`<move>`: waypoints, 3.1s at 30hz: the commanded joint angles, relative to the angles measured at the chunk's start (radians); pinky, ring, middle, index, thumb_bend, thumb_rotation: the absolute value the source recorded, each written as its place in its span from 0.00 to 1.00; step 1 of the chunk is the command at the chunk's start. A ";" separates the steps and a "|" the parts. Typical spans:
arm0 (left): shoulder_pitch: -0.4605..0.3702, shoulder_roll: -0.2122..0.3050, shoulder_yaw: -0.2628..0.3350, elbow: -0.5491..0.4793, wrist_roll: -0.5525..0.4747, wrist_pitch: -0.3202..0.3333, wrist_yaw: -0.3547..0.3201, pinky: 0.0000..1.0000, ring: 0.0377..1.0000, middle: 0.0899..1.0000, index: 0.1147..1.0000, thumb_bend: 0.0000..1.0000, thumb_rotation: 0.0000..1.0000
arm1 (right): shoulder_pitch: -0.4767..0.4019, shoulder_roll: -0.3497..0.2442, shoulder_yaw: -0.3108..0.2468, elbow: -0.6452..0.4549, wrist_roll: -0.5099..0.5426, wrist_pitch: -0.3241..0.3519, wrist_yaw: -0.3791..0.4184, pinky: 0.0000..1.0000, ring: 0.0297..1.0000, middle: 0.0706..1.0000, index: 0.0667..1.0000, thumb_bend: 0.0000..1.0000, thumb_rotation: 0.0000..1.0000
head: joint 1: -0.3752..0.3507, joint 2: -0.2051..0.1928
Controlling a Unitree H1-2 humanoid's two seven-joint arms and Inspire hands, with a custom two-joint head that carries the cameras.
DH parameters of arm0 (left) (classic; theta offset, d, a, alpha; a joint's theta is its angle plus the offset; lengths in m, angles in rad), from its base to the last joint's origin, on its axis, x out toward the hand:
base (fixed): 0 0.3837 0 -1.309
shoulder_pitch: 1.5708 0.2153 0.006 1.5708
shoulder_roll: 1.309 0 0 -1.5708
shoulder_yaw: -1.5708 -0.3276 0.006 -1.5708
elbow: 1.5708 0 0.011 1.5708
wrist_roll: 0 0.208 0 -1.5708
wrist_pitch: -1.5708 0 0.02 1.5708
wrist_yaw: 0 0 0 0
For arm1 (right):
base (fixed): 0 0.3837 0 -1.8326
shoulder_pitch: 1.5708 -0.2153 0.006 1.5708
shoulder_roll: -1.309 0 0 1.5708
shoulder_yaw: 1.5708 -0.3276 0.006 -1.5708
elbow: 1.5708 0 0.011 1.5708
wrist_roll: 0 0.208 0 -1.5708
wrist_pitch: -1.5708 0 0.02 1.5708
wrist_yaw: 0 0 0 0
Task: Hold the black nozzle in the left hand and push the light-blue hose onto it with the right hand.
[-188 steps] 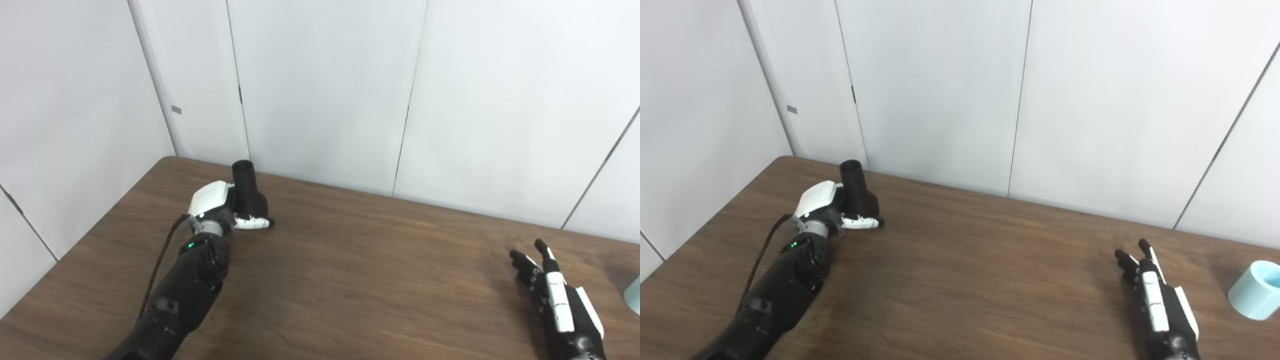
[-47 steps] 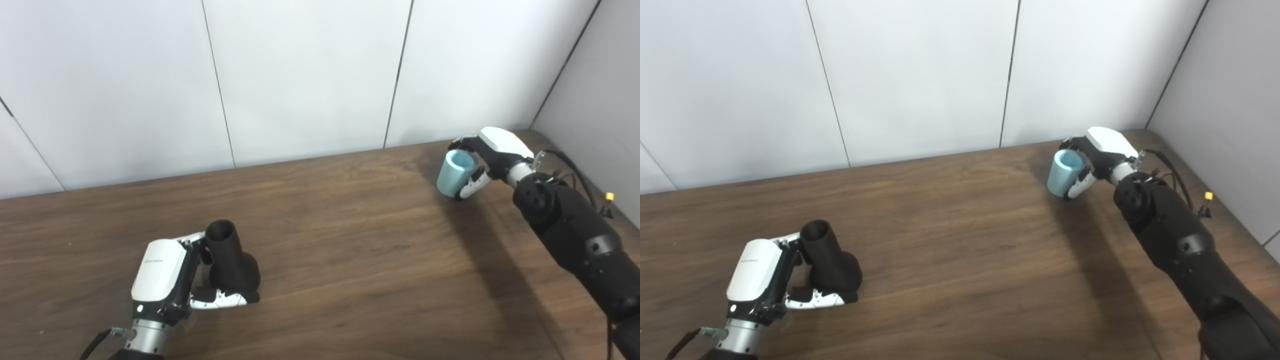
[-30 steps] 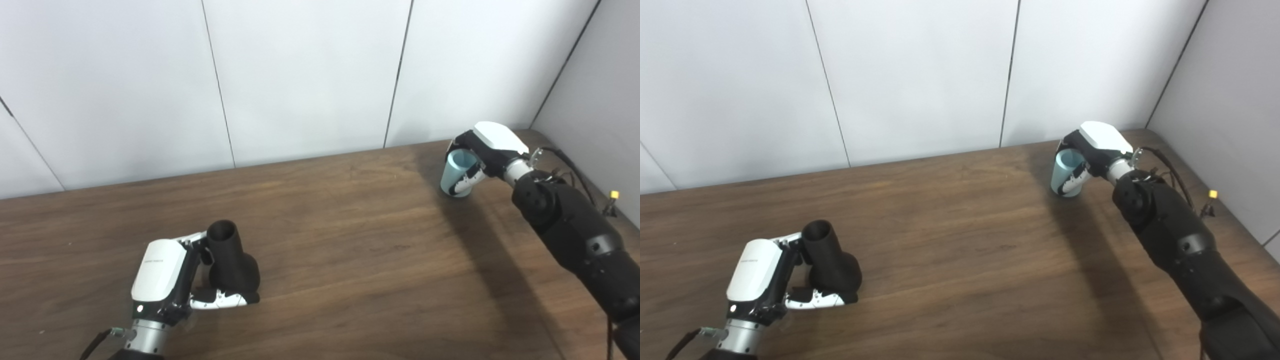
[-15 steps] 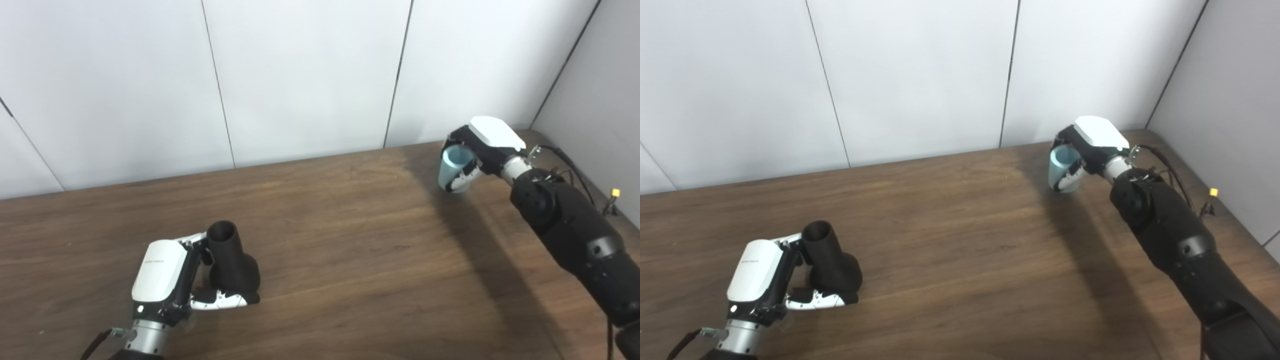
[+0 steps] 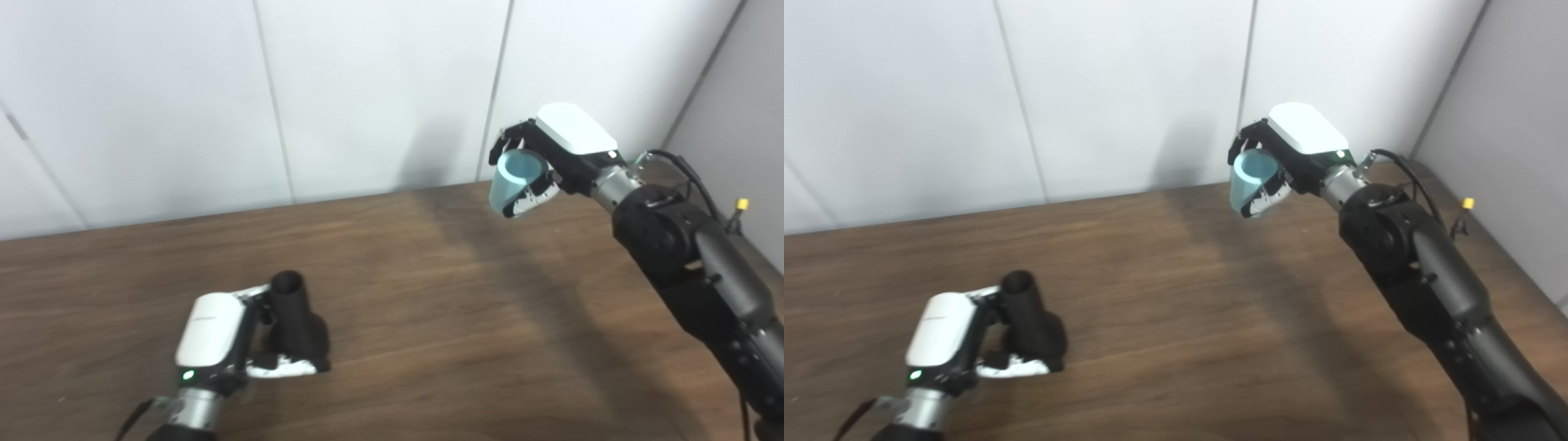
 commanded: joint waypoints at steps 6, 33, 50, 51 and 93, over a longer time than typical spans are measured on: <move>0.005 -0.039 -0.035 -0.003 0.029 0.016 0.012 0.38 0.39 0.38 0.43 0.50 0.00 | -0.062 0.020 -0.019 -0.146 0.092 -0.002 0.089 0.40 0.35 0.47 0.48 0.52 0.00 | 0.074 0.002; -0.020 -0.098 -0.090 0.020 0.059 0.087 0.001 0.42 0.43 0.41 0.43 0.50 0.00 | -0.201 0.293 0.112 -0.278 0.171 0.174 0.287 0.32 0.36 0.46 0.48 0.51 0.00 | 0.224 0.015; -0.027 -0.111 -0.114 0.011 0.062 0.111 0.000 0.41 0.42 0.39 0.43 0.50 0.00 | -0.164 0.317 0.157 -0.212 0.141 0.129 0.271 0.34 0.34 0.44 0.51 0.51 0.00 | 0.242 0.036; -0.028 -0.110 -0.117 0.011 0.064 0.112 0.001 0.41 0.42 0.39 0.43 0.50 0.00 | -0.163 0.315 0.156 -0.209 0.140 0.126 0.272 0.34 0.35 0.44 0.51 0.51 0.00 | 0.242 0.038; -0.028 -0.089 -0.141 0.000 0.090 0.116 0.002 0.41 0.43 0.40 0.43 0.50 0.00 | -0.196 0.254 0.129 -0.244 0.136 0.146 0.319 0.32 0.34 0.45 0.50 0.51 0.00 | 0.214 0.064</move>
